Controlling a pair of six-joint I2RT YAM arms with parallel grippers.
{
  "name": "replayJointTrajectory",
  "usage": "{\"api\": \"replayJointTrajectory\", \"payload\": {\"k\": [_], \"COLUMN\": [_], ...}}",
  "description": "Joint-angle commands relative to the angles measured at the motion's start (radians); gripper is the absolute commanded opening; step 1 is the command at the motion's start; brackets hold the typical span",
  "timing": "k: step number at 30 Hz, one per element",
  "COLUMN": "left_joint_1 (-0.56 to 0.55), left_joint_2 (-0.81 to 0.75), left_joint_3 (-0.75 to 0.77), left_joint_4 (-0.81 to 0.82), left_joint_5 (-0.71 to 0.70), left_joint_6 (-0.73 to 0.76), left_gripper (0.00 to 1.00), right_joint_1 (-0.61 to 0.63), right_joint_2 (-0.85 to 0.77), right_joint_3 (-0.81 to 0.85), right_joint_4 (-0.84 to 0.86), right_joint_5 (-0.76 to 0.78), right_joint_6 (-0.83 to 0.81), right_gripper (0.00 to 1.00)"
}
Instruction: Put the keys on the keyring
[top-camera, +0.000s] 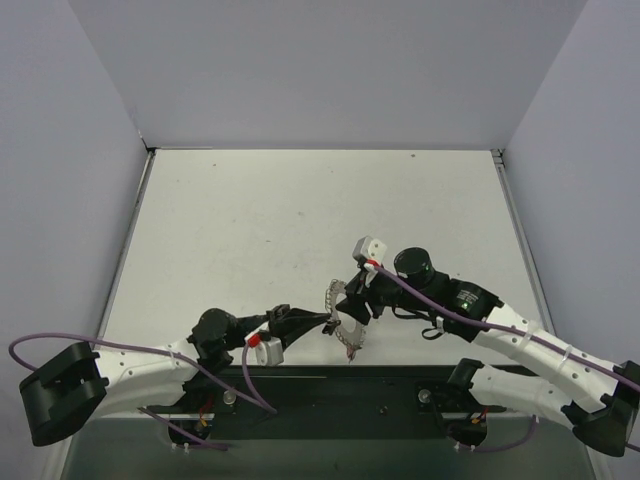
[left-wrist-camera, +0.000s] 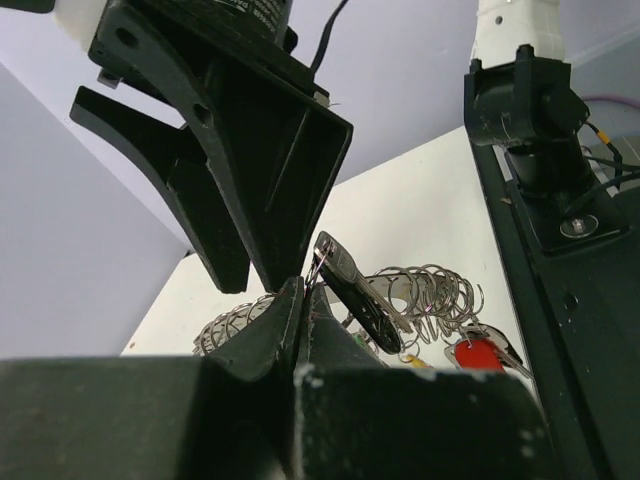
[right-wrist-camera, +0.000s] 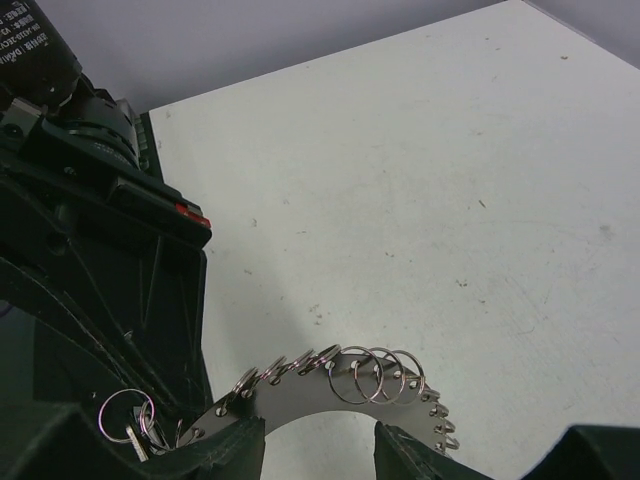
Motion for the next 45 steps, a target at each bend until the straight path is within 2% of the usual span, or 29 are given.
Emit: {"api": "replayJointTrajectory", "payload": {"k": [1,5,23,29,33,40,45], "left_joint_1": [0.01,0.014,0.025,0.033,0.037,0.047,0.062], "left_joint_2": [0.037,0.076,0.121,0.175,0.241,0.247,0.199], "left_joint_3": [0.006,0.011,0.014,-0.014,-0.032,-0.016,-0.005], "left_joint_4": [0.277,0.317,0.323,0.418,0.569,0.57,0.537], "left_joint_5": [-0.033,-0.045,-0.082,-0.049,-0.009,0.021,0.025], "left_joint_6": [-0.087,-0.102,-0.081,-0.062,-0.053,-0.071,-0.143], "left_gripper": [0.0,0.0,0.0,0.0,0.0,0.0,0.0], "right_joint_1": [0.007,0.01,0.03,0.036,0.036,0.032,0.015], "right_joint_2": [-0.037,-0.046,-0.034,-0.031,-0.044,-0.089,-0.078], "right_joint_3": [0.009,0.024,0.058,0.072,0.088,0.082,0.064], "right_joint_4": [0.02,-0.03,-0.064,-0.078,-0.109,-0.142,-0.141], "right_joint_5": [0.014,-0.032,-0.176,-0.17,-0.173,-0.123,-0.133], "right_joint_6": [-0.016,-0.019,-0.008,-0.018,-0.045,-0.082,-0.088], "right_gripper": [0.47,0.46,0.41,0.4,0.4,0.4,0.4]}}
